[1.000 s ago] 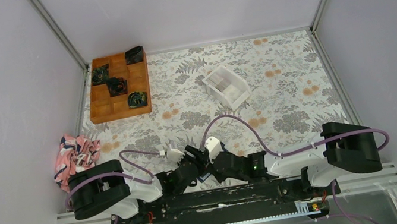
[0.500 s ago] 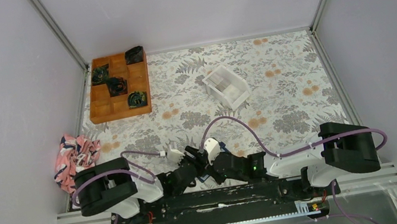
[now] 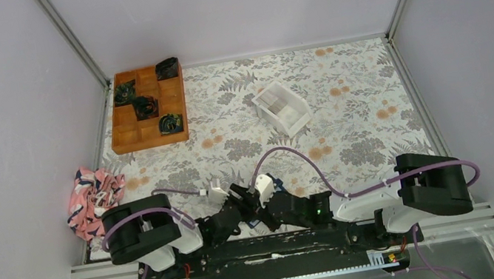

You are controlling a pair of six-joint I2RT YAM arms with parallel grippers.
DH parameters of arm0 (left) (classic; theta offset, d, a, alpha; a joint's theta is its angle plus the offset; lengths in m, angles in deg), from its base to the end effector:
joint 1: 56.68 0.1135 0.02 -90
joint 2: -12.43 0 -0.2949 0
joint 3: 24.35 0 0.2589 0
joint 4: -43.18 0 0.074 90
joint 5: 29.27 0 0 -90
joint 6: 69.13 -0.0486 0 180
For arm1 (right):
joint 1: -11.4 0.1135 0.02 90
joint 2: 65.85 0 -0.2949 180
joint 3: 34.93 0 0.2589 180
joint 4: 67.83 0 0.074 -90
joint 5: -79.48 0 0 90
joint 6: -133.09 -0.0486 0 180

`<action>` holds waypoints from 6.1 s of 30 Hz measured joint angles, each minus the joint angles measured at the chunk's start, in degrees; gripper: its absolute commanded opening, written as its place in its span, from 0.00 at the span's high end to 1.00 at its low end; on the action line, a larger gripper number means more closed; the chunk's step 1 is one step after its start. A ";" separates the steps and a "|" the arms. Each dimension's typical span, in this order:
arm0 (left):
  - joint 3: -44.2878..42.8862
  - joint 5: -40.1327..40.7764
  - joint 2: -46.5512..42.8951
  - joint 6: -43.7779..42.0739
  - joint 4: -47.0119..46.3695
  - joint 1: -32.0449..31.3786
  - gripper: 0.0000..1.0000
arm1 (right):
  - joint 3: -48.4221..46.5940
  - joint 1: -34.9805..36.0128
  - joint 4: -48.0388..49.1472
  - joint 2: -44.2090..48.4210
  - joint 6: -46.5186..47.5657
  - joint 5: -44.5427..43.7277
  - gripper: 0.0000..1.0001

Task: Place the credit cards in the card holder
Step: Insert the credit card into the card holder.

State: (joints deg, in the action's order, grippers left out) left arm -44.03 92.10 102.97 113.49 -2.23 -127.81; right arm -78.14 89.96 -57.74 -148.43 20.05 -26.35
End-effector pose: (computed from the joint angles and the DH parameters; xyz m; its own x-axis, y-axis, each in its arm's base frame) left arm 0.0925 -0.1924 0.1142 -0.6489 -0.7388 -0.1822 -0.1688 0.3732 -0.9122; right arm 0.0700 0.2791 0.1826 -0.4398 -0.2752 -0.8549 -0.7864 0.5778 0.2186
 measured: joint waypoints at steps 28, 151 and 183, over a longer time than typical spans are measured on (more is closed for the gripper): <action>1.05 -0.63 1.09 -1.31 -3.26 0.09 0.35 | 1.49 0.20 1.70 -1.90 1.01 -7.34 1.00; -21.20 7.98 -8.68 -16.41 59.49 -3.15 1.00 | -5.97 -25.38 -5.46 -8.33 0.52 3.61 0.98; -20.17 12.22 -17.22 -19.34 63.93 -3.50 1.00 | -5.57 -25.38 -3.76 -8.76 -1.22 5.46 0.97</action>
State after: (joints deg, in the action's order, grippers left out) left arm -64.21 104.32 85.74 94.15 61.71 -131.31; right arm -83.71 64.59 -61.50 -157.20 18.82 -20.89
